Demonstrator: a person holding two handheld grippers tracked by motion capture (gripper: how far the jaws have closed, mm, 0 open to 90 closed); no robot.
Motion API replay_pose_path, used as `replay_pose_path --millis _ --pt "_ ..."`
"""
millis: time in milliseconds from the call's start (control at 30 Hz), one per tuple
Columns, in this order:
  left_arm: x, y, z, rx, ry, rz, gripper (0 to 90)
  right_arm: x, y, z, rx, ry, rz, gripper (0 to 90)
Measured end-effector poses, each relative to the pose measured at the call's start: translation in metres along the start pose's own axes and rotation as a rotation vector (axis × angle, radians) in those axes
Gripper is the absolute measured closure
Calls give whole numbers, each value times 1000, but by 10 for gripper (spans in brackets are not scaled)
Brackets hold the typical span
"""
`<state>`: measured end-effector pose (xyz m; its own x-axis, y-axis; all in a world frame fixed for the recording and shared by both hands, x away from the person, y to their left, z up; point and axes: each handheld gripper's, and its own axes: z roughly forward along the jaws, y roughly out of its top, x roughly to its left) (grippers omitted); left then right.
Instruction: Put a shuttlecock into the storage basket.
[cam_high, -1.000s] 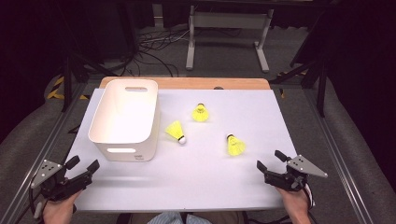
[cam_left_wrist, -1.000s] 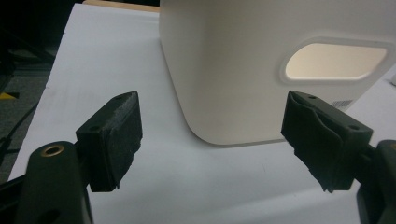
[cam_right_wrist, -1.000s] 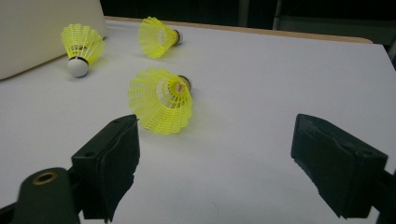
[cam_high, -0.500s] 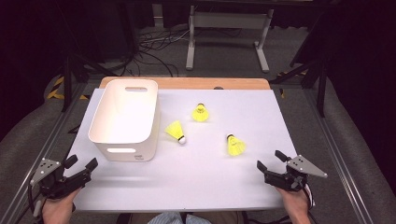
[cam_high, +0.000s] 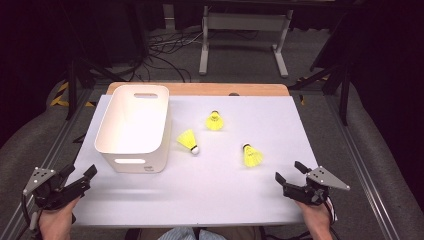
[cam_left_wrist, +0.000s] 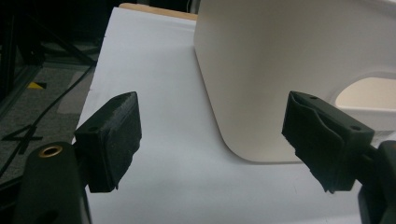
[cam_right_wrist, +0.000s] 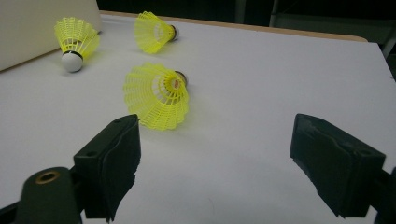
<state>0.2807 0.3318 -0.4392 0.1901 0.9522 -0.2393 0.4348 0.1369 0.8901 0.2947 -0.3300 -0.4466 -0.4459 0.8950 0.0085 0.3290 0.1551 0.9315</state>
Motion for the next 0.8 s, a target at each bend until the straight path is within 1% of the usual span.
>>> replay_pose_path --millis 33,267,467,533,667,800 --pt "0 1 0 0 0 4 203 0 0 0 2 0 0 169" --pt "3 6 4 -8 7 -5 209 0 0 0 6 -5 -1 170" --pt "5 13 5 -24 13 -13 213 0 0 0 6 -5 -3 169" --pt "6 16 6 -30 15 -14 213 -1 0 0 6 -17 7 169" --pt "7 20 8 -34 20 -10 214 -2 0 -1 1 -24 19 168" --pt "8 26 9 -40 23 -10 216 -1 0 0 3 -24 19 168"
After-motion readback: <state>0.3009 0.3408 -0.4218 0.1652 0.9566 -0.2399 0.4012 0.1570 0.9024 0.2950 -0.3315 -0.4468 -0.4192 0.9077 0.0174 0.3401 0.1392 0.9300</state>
